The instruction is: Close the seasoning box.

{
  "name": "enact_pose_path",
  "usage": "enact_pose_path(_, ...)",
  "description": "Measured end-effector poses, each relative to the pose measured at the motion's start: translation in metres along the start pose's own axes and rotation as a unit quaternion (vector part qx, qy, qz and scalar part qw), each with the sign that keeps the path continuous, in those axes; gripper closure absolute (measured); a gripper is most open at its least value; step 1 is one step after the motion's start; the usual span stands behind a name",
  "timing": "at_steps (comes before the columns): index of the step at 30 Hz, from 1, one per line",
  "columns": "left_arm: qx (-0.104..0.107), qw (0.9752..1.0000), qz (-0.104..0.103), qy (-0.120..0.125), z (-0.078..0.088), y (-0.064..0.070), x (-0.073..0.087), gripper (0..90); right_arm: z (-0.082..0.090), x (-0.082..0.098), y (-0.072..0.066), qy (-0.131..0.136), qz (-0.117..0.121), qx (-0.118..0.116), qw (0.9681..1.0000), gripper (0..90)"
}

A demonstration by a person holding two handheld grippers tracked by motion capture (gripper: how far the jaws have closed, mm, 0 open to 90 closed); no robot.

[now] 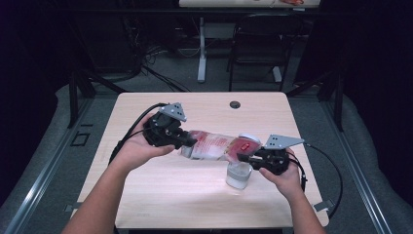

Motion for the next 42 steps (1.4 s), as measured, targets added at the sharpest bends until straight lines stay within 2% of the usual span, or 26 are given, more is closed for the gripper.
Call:
enact_pose_path(18,0.0,1.0,0.0,0.003,0.0,0.0007,-0.0025,77.2,0.0004,0.001,0.0001,-0.006,0.001,0.009,0.9999,77.3)
enact_pose_path(36,0.002,1.0,-0.004,0.007,-0.0011,0.0015,-0.0064,77.3,0.0022,0.0001,0.0012,-0.003,-0.004,0.007,1.0,80.5)
enact_pose_path(42,0.002,0.9999,-0.007,0.008,-0.0026,0.0017,-0.0083,77.3,0.0049,-0.0011,0.0027,0.001,-0.003,0.016,0.9999,80.4)
Point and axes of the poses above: each handheld gripper's, and its own axes: z roughly backward along the jaws, x roughly out of its underside, y roughly to its right, the point moved 5 cm from there along -z, roughly forward along the jaws, and after that the axes turned 13 degrees about -z, right-handed, at the moved point
